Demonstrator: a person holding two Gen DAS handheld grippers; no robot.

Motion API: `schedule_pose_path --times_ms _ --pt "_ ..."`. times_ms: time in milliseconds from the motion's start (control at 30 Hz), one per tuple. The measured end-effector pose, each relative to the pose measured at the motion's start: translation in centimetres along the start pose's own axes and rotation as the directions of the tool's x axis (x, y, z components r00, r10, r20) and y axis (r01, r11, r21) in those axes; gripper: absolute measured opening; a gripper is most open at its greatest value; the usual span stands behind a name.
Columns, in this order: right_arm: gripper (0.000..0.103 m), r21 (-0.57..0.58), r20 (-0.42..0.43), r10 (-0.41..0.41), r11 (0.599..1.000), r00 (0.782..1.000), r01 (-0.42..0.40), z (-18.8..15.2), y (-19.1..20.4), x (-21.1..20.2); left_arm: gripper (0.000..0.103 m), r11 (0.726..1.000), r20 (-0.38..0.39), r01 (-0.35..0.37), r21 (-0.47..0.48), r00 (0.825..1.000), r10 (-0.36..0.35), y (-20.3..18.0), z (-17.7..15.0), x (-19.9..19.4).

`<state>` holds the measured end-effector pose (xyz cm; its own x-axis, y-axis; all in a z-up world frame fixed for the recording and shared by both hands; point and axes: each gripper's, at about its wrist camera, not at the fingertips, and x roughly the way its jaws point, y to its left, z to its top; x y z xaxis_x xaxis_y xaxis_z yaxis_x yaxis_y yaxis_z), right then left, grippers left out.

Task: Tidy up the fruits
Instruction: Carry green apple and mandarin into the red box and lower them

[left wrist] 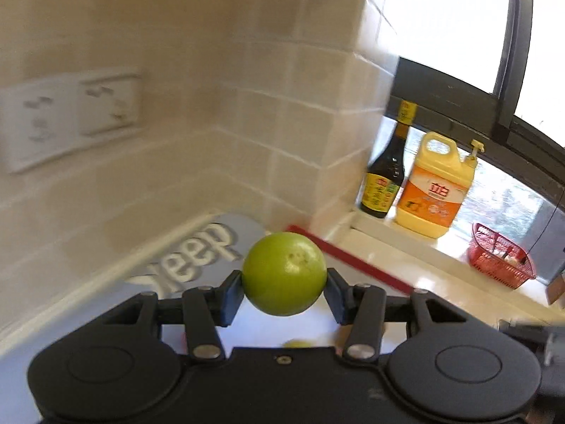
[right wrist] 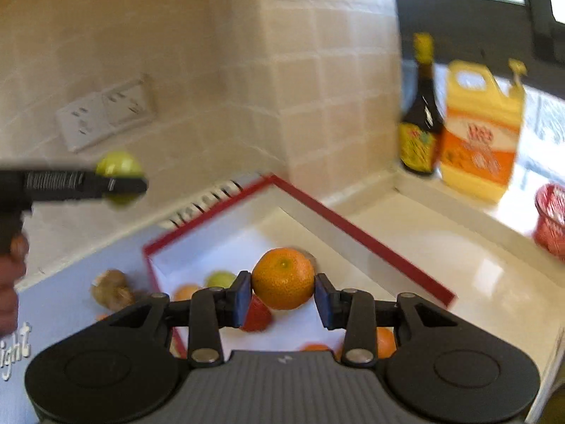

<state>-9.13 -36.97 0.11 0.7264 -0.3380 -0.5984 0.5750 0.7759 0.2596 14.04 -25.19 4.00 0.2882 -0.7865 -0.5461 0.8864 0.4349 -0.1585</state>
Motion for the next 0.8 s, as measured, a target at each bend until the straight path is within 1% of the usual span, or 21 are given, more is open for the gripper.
schedule_pose_path --times_ms 67,167,200,267,367,467,600,733,800 --pt "0.040 0.019 -0.029 -0.001 1.000 1.000 0.002 -0.6 -0.6 0.8 0.059 0.999 -0.044 0.006 0.037 0.999 -0.004 -1.0 0.5 2.8" --pt "0.040 0.025 -0.074 0.010 1.000 0.997 -0.008 -1.7 -0.7 2.1 0.059 0.998 -0.130 0.034 0.052 0.991 -0.026 -1.8 0.9 7.3" --pt "0.040 0.026 -0.093 0.022 0.999 0.995 -0.019 -1.9 -0.4 2.6 0.059 0.997 -0.157 0.048 0.052 0.987 -0.039 -2.0 0.8 8.9" --pt "0.040 0.017 -0.128 0.048 0.999 0.991 -0.046 -2.3 0.0 3.2 0.059 0.998 -0.202 0.047 0.051 0.979 -0.036 -2.1 0.0 11.0" --pt "0.040 -0.026 -0.166 0.038 0.999 0.985 -0.043 -2.8 1.1 4.7 0.059 0.998 -0.268 0.051 0.039 0.963 -0.039 -1.8 -1.1 14.1" --pt "0.040 -0.054 -0.197 0.039 0.997 0.980 -0.050 -3.1 2.1 6.1 0.059 0.998 -0.310 0.043 0.042 0.950 -0.028 -1.7 -2.2 15.9" --pt "0.040 -0.062 -0.244 0.027 0.997 0.969 -0.043 -3.2 2.7 8.1 0.059 0.998 -0.350 0.048 0.045 0.936 -0.030 -1.7 -3.8 16.6" --pt "0.040 -0.066 -0.269 0.018 0.997 0.963 -0.037 -3.3 2.9 8.8 0.059 0.996 -0.343 0.056 0.073 0.939 -0.028 -1.9 -4.2 16.7" --pt "0.040 -0.071 -0.298 0.007 0.997 0.954 -0.030 -3.5 3.1 9.5 0.059 0.995 -0.344 0.059 0.078 0.939 -0.029 -1.8 -4.2 16.4"
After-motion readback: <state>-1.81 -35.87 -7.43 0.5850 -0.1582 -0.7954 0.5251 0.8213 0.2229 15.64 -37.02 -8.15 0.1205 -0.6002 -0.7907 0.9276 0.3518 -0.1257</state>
